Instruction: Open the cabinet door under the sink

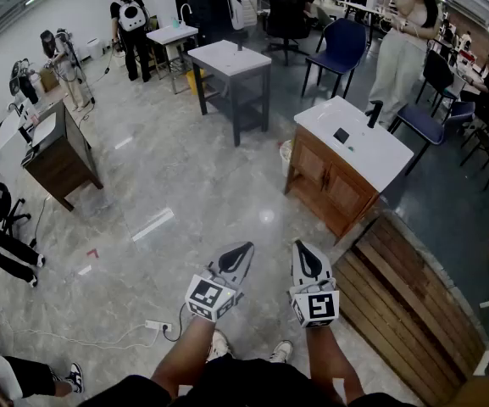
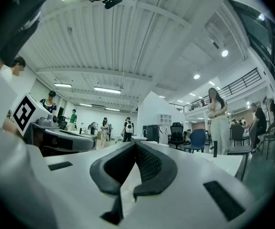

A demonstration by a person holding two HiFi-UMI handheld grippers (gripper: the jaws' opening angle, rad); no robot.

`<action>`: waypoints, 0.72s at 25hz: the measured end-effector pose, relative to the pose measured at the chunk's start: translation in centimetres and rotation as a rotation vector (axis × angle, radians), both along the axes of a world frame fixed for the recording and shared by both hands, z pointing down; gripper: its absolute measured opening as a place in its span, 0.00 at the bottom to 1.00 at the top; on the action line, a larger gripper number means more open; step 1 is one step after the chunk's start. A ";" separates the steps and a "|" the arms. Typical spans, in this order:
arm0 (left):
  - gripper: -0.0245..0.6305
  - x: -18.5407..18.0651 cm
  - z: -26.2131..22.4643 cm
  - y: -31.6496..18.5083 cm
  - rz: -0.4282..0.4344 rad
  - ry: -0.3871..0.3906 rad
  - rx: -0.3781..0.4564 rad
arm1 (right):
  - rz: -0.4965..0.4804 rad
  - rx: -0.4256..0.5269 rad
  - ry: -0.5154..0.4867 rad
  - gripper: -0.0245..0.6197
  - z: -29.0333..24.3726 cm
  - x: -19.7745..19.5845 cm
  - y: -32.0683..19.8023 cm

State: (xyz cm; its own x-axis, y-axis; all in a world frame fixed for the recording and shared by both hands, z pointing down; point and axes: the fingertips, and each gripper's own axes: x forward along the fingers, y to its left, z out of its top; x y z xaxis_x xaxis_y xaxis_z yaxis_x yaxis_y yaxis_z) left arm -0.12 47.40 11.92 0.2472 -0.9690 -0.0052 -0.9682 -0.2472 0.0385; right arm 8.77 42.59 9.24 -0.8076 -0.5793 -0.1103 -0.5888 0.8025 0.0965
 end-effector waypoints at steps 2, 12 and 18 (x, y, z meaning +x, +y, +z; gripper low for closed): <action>0.07 -0.7 -0.1 0.1 -0.010 -0.002 0.007 | 0.005 -0.007 0.003 0.07 0.6 -0.4 -0.1; 0.07 -4.0 -0.7 2.3 -0.026 -0.006 0.027 | -0.014 0.027 0.013 0.07 0.6 -3.7 2.8; 0.07 -5.8 -0.8 3.0 -0.013 -0.017 0.037 | 0.000 0.028 0.020 0.07 0.6 -5.5 3.4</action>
State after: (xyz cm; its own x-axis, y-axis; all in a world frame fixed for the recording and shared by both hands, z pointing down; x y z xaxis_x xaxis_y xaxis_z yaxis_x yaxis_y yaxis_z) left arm -5.91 50.41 11.17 0.2351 -0.9713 -0.0372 -0.9717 -0.2358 0.0132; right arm 3.31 45.96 9.85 -0.8097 -0.5765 -0.1098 -0.5867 0.7992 0.1306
